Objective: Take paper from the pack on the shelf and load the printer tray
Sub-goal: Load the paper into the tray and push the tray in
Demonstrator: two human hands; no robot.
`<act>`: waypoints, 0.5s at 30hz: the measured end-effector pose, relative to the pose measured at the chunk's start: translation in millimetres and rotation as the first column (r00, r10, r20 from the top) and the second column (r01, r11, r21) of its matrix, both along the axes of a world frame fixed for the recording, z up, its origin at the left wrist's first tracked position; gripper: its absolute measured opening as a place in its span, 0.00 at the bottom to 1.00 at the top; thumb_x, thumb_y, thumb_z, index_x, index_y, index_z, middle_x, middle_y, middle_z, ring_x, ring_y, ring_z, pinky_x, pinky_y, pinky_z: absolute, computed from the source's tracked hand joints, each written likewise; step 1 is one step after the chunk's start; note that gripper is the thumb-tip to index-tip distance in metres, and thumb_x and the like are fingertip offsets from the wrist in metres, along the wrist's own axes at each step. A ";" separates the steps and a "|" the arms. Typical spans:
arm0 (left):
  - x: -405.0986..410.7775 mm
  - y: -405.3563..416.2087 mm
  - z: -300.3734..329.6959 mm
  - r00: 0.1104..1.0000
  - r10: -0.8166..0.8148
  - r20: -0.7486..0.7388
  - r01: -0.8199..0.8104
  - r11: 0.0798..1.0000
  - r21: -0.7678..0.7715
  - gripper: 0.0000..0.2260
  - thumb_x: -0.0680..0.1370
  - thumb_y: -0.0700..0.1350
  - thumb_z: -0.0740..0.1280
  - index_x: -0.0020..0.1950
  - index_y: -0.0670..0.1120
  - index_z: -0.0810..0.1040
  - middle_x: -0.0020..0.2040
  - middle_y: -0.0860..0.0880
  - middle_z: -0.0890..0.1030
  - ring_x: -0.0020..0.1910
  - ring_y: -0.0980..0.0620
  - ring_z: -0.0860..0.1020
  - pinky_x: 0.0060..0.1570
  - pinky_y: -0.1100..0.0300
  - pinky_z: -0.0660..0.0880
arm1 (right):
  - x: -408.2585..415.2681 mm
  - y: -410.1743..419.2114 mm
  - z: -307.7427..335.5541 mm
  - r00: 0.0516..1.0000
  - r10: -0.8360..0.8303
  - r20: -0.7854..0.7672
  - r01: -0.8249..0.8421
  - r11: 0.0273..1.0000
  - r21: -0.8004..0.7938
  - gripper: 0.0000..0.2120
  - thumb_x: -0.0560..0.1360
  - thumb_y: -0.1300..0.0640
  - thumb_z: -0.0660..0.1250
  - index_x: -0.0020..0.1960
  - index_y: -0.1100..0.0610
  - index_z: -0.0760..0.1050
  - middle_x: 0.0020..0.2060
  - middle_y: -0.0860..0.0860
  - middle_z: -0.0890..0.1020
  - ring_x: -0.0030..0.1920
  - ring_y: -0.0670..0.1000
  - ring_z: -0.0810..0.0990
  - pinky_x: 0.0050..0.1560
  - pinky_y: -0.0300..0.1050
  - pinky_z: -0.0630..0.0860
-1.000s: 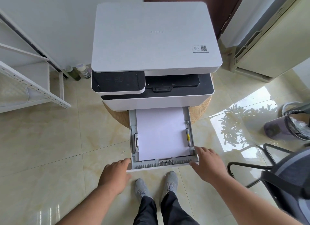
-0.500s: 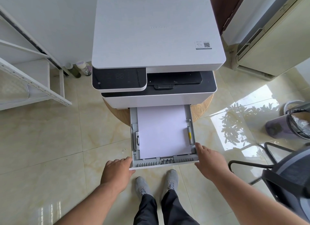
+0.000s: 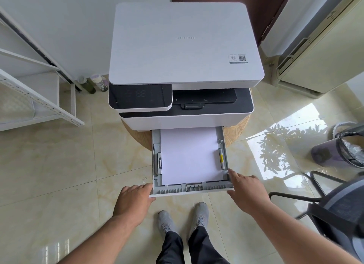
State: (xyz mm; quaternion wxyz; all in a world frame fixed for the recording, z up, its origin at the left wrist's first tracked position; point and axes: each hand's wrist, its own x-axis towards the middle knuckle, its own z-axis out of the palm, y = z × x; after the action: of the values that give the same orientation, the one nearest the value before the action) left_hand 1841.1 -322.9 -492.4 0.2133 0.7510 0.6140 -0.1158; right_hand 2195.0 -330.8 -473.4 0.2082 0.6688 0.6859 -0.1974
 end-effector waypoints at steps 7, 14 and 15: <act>-3.5 9.4 4.8 1.000 -0.017 0.010 0.016 0.998 0.065 0.09 0.80 0.58 0.66 0.55 0.55 0.76 0.48 0.57 0.84 0.49 0.50 0.80 0.49 0.55 0.69 | 1.8 5.2 4.8 1.000 0.025 0.011 -0.026 0.998 0.056 0.29 0.83 0.43 0.61 0.80 0.52 0.60 0.67 0.45 0.81 0.63 0.52 0.83 0.61 0.49 0.72; 1.6 29.2 2.9 1.000 0.006 -0.006 -0.005 0.996 0.088 0.08 0.79 0.57 0.67 0.53 0.54 0.77 0.48 0.55 0.85 0.50 0.48 0.81 0.50 0.53 0.72 | 4.3 25.4 5.4 0.999 0.024 0.034 -0.026 0.997 0.073 0.27 0.83 0.45 0.61 0.78 0.52 0.62 0.68 0.46 0.81 0.64 0.53 0.82 0.61 0.50 0.73; 2.3 31.0 1.7 1.000 0.015 -0.008 -0.014 0.996 0.085 0.09 0.79 0.57 0.67 0.54 0.54 0.77 0.48 0.56 0.85 0.50 0.49 0.81 0.51 0.53 0.72 | 3.8 27.0 4.7 0.999 0.024 0.039 -0.027 0.997 0.073 0.26 0.83 0.45 0.61 0.78 0.52 0.62 0.67 0.46 0.82 0.64 0.53 0.82 0.61 0.51 0.73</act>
State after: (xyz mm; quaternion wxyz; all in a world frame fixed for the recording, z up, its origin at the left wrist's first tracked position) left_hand 1843.4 -291.9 -490.7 0.1793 0.7545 0.6247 -0.0911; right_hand 2198.9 -303.8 -468.8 0.1993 0.6707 0.6971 -0.1565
